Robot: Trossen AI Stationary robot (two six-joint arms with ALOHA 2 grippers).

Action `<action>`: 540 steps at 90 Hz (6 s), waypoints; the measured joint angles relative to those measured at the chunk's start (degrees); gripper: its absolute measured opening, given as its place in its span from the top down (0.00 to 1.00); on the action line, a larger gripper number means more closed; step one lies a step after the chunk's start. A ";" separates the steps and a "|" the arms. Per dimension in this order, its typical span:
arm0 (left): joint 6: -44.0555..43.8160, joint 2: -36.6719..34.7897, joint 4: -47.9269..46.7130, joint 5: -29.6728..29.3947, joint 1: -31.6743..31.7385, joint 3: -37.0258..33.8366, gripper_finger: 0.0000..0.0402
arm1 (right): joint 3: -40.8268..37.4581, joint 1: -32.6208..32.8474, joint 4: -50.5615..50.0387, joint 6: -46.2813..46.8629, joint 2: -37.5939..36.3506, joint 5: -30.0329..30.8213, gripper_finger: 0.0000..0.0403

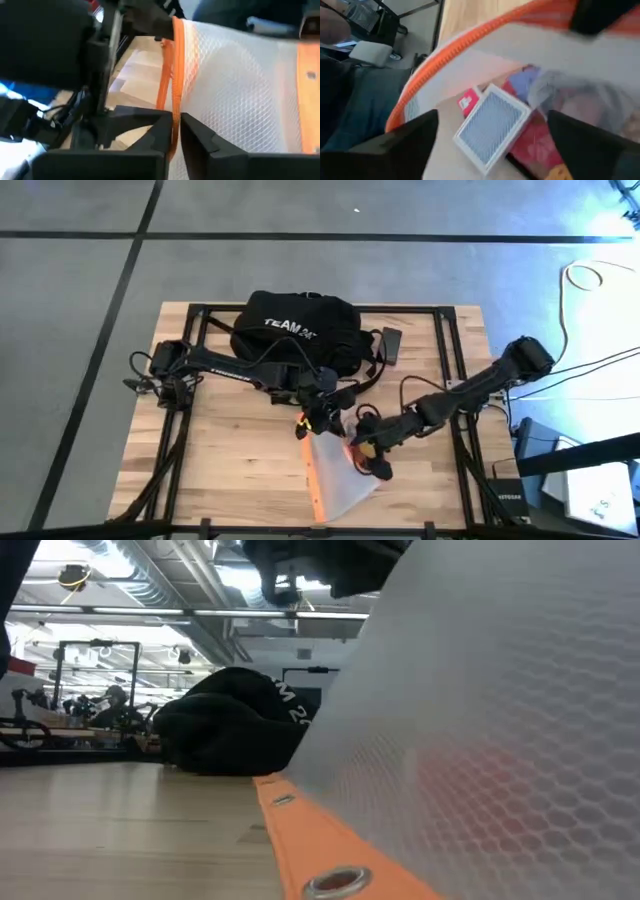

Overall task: Unpack backpack
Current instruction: Close the white zip bag

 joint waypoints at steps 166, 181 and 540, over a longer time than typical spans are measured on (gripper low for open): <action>-52.94 5.81 -5.64 -41.37 -23.11 0.02 0.07 | -1.54 28.56 -19.11 44.80 3.05 32.53 0.08; -62.26 8.74 -5.52 -47.45 -28.39 0.02 0.07 | -1.55 28.52 -21.02 48.44 5.13 32.60 0.08; -49.80 19.89 21.16 -64.21 -35.17 0.02 0.07 | 28.19 23.58 -14.22 11.93 37.93 34.96 0.59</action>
